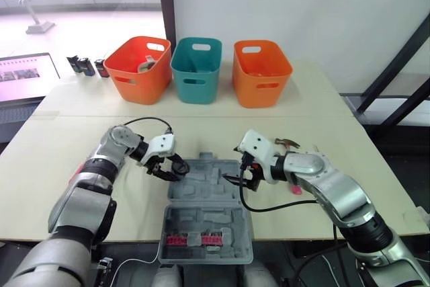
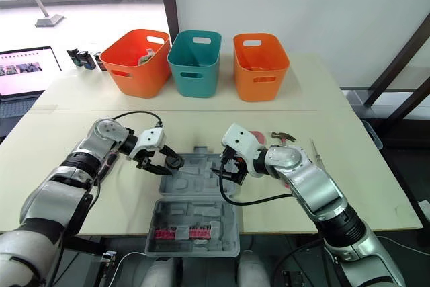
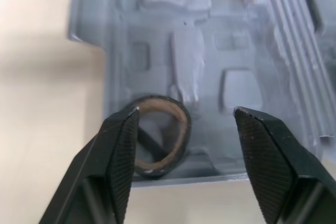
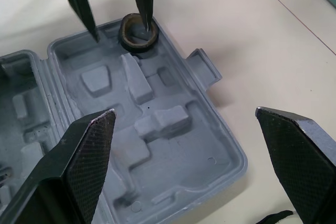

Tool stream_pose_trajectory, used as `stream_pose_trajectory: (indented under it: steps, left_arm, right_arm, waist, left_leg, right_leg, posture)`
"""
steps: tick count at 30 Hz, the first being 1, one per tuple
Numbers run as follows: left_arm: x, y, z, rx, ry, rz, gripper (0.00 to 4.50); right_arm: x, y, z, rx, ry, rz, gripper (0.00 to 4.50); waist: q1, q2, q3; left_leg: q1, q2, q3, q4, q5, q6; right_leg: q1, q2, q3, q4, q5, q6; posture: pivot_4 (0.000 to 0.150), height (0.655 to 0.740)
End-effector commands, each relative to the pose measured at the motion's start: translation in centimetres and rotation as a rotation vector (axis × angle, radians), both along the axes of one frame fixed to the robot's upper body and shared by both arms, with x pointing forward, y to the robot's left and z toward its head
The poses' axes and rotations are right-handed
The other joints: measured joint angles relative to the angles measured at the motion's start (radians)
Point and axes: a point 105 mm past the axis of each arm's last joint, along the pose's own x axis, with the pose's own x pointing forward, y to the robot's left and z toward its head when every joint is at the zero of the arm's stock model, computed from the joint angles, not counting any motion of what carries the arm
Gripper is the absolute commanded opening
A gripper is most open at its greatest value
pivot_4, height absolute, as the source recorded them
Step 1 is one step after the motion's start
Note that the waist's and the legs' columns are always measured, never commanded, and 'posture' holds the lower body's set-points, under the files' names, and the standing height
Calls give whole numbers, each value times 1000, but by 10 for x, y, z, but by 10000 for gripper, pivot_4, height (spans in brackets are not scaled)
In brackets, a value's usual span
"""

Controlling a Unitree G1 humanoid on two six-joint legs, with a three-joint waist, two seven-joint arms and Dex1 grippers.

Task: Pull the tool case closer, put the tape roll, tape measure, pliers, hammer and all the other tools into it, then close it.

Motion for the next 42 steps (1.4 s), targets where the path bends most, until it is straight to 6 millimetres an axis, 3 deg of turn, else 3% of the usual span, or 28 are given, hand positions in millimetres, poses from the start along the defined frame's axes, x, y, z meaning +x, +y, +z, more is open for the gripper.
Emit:
stream_pose_trajectory:
  steps: [1, 4, 7, 11, 21, 25, 34, 37, 40, 42]
  left_arm:
    - [3, 2, 22, -75, -30, 14, 31243]
    - [4, 4, 20, -100, -23, 52, 31243]
    - [5, 6, 15, -122, -26, 94, 23229]
    - [6, 7, 12, -135, -30, 121, 2424]
    - [14, 2, 11, -287, -59, 242, 2424]
    - [10, 4, -2, -309, -43, 267, 2424]
    - [11, 8, 12, -355, -65, 285, 2424]
    - [11, 11, 10, -334, -81, 298, 10523]
    - [10, 11, 9, -330, -78, 298, 24302]
    - [10, 12, 9, -326, -75, 298, 24302]
  right_arm:
    - [-1, 0, 12, 21, -48, 8, 45000]
    - [-1, 1, 12, 23, -47, 9, 45000]
    - [-1, 2, 12, 25, -48, 12, 45000]
    - [0, 2, 12, 24, -50, 13, 45000]
    - [-2, 3, 8, 20, -44, 10, 45000]
    - [-2, 2, 8, 20, -43, 4, 45000]
    - [-3, 3, 7, 20, -43, 4, 45000]
    - [-3, 4, 7, 23, -43, 7, 45000]
    - [-3, 4, 8, 25, -43, 9, 45000]
    - [-2, 5, 7, 24, -44, 10, 45000]
  waist:
    - [0, 0, 0]
    - [-1, 0, 0]
    - [0, 0, 0]
    - [0, 0, 0]
    - [1, 0, 0]
    - [-1, 0, 0]
    - [1, 0, 0]
    - [1, 0, 0]
    - [0, 0, 0]
    - [1, 0, 0]
  left_leg:
    - [0, 0, 0, 0, 0, 0]
    - [0, 0, 0, 0, 0, 0]
    - [0, 0, 0, 0, 0, 0]
    - [0, 0, 0, 0, 0, 0]
    - [0, 0, 0, 0, 0, 0]
    - [0, 0, 0, 0, 0, 0]
    - [0, 0, 0, 0, 0, 0]
    - [0, 0, 0, 1, 0, 0]
    - [0, 0, 0, 1, 0, 0]
    - [0, 0, 0, 1, 0, 0]
  right_leg:
    - [0, 0, 0, 0, 0, 0]
    - [0, 0, 0, 0, 0, 0]
    - [0, 0, 0, 0, 0, 0]
    - [0, 0, 0, 0, 0, 0]
    - [0, 0, 0, 0, 0, 0]
    - [0, 0, 0, 0, 0, 0]
    - [1, 0, 0, 0, 0, 0]
    - [1, 0, 0, 0, 0, 0]
    - [1, 0, 0, 0, 0, 0]
    - [1, 0, 0, 0, 0, 0]
  posture:
    - [1500, 7400]
    - [1500, 7400]
    - [1500, 7400]
    - [1500, 7400]
    - [1500, 7400]
    - [1500, 7400]
    - [1500, 7400]
    - [1500, 7400]
    - [1500, 7400]
    - [1500, 7400]
